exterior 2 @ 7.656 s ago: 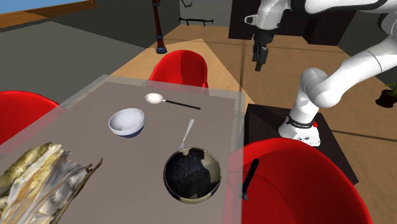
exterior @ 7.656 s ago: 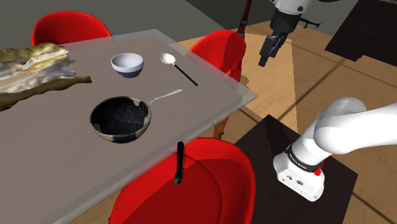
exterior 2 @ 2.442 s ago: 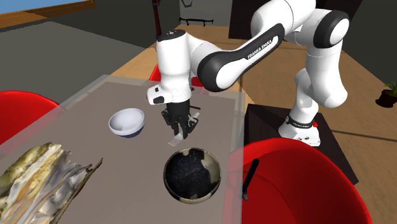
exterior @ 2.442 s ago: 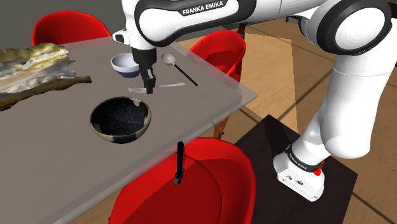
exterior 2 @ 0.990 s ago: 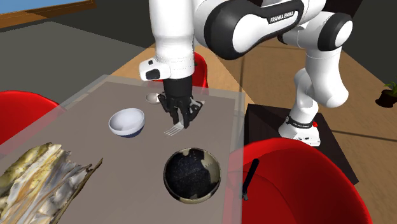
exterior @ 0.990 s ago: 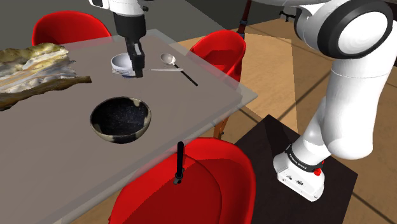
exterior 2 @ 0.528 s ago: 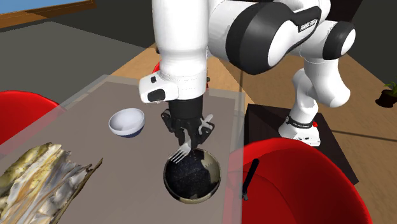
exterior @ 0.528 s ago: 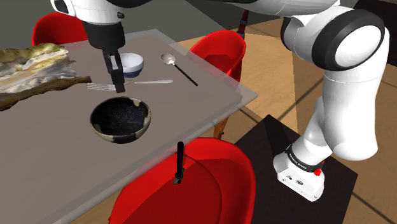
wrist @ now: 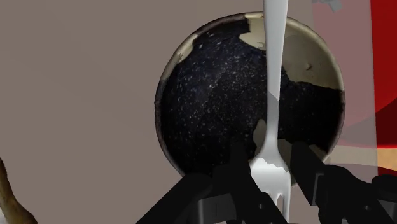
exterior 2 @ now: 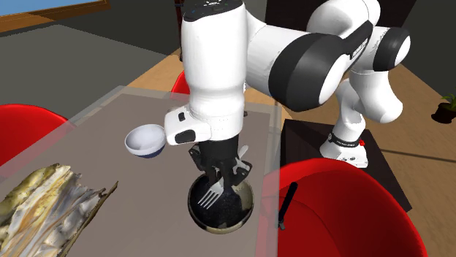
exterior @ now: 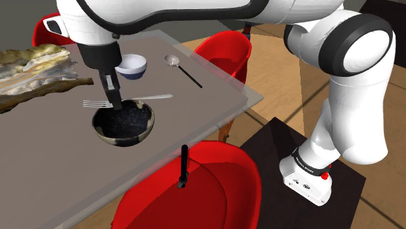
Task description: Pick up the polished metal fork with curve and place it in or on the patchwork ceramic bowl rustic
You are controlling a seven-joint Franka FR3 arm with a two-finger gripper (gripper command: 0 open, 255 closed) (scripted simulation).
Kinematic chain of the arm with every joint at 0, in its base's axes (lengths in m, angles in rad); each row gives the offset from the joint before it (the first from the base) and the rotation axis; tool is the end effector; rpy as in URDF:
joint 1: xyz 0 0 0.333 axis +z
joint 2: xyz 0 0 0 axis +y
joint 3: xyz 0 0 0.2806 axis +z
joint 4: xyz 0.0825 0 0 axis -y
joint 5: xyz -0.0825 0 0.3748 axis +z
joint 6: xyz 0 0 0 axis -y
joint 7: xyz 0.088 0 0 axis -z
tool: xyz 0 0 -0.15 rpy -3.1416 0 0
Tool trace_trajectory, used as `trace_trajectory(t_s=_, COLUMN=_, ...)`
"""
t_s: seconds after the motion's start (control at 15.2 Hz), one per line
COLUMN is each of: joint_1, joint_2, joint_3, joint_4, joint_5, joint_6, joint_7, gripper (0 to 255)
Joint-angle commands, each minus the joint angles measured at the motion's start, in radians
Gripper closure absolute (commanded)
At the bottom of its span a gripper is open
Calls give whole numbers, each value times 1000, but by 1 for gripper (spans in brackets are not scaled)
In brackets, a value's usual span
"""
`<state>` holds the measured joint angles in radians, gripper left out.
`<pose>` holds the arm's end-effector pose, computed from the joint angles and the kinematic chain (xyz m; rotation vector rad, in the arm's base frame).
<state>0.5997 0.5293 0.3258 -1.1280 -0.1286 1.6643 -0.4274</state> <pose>0.4600 0.5022 0.4465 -2.4514 -1.8995 -0.0347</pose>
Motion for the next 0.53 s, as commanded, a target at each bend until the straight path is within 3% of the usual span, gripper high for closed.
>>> trace_trajectory(t_s=0.0, joint_1=-4, joint_2=-7, joint_3=0, joint_4=-37, joint_5=1, joint_6=31, joint_7=1, gripper=255)
trace_trajectory(t_s=0.46, joint_1=-16, joint_2=-17, joint_3=-1, joint_4=-153, joint_5=3, joint_6=136, joint_7=3, gripper=255)
